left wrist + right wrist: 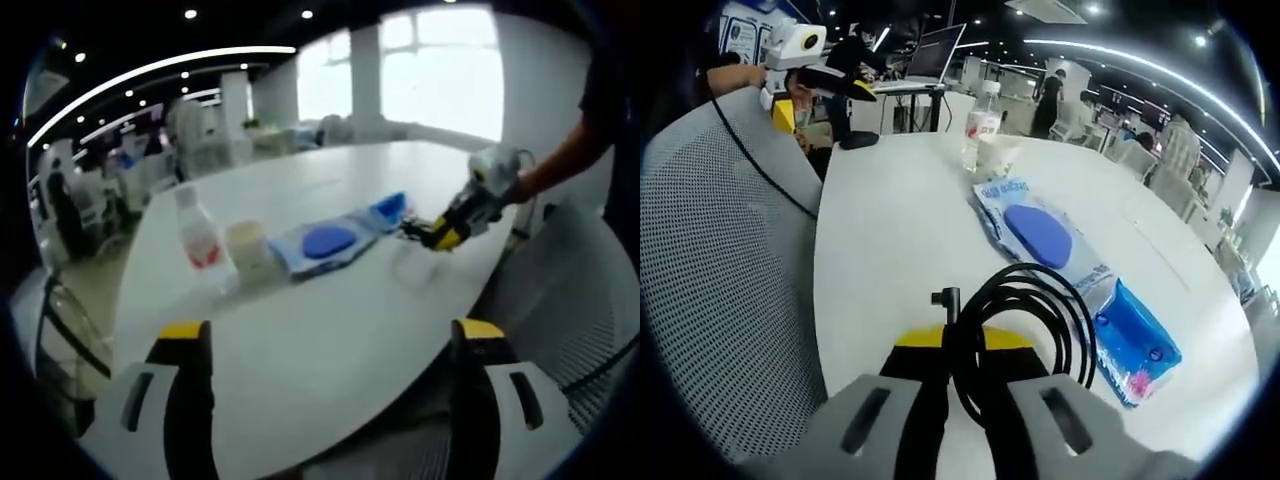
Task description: Arrange the tabletop items into an orderly group along one side of the table until the central work area is clear of visible clutter.
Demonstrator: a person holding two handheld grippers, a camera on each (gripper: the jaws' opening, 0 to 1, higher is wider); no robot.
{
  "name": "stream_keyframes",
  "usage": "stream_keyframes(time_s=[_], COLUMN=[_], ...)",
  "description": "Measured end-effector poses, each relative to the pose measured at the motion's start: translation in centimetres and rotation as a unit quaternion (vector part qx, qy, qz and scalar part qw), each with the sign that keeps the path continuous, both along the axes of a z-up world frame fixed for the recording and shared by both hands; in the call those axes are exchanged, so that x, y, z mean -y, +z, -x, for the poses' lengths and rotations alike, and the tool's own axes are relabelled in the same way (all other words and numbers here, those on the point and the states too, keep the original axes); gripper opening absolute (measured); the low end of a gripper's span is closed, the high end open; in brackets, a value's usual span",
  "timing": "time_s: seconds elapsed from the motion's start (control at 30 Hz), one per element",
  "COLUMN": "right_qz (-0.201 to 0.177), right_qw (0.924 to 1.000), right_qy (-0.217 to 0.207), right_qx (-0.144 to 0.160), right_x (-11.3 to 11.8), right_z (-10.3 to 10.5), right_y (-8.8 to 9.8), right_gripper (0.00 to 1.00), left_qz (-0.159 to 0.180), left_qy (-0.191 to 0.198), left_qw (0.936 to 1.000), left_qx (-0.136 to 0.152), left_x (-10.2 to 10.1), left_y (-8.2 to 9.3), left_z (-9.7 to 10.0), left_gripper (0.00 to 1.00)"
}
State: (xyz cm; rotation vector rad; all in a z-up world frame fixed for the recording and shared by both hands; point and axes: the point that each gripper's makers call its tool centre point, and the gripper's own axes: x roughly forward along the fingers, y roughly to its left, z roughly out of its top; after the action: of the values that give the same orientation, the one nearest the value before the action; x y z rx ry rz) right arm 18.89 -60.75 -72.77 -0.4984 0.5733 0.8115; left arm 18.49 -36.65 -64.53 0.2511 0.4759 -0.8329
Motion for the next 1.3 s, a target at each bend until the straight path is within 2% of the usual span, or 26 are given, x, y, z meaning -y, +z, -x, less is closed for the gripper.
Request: stream_keyframes(time_s=[0.27, 0.6, 0.9, 0.97, 1.07, 1.3], right_qz=[0.005, 0.016, 0.022, 0.037, 0.036, -0.001], right_qw=[0.9999, 0.9997, 0.9993, 0.9982, 0.9985, 0.9991], right_qy=[-0.007, 0.001, 0.002, 0.002, 0.002, -0.035], right_qx=[-0.009, -0.021, -0.031, -0.046, -0.04, -0.025], right_x=[0.3, -0.4, -0.9, -0.8, -0.9, -0.9], right_z=[-1.3, -2.3, -2.6, -2.2, -2.4, -2.7], right_y=[-1.7, -3.3, -4.0, -4.6, -4.4, -2.4], right_gripper=[0.09, 0.1, 0.1, 0.11, 0.13, 0.29], left_qz=[0.002, 0.0, 0.003, 0.004, 0.004, 0.002], left_qy=[-0.001, -0.003, -0.001, -0.001, -0.001, -0.005], left_qw=[1.0, 1.0, 1.0, 1.0, 1.0, 1.0], left_qx=[0.0, -0.002, -0.002, -0.002, 0.0, 0.0], left_x=[0.1, 0.0, 0.0, 0.0, 0.0, 0.1], left_y=[0.0, -0.1, 0.0, 0.0, 0.1, 0.1], left_z=[0.0, 0.0, 0.0, 0.0, 0.0, 0.1], left_gripper=[0.97, 0.97, 0.97, 0.97, 0.97, 0.97])
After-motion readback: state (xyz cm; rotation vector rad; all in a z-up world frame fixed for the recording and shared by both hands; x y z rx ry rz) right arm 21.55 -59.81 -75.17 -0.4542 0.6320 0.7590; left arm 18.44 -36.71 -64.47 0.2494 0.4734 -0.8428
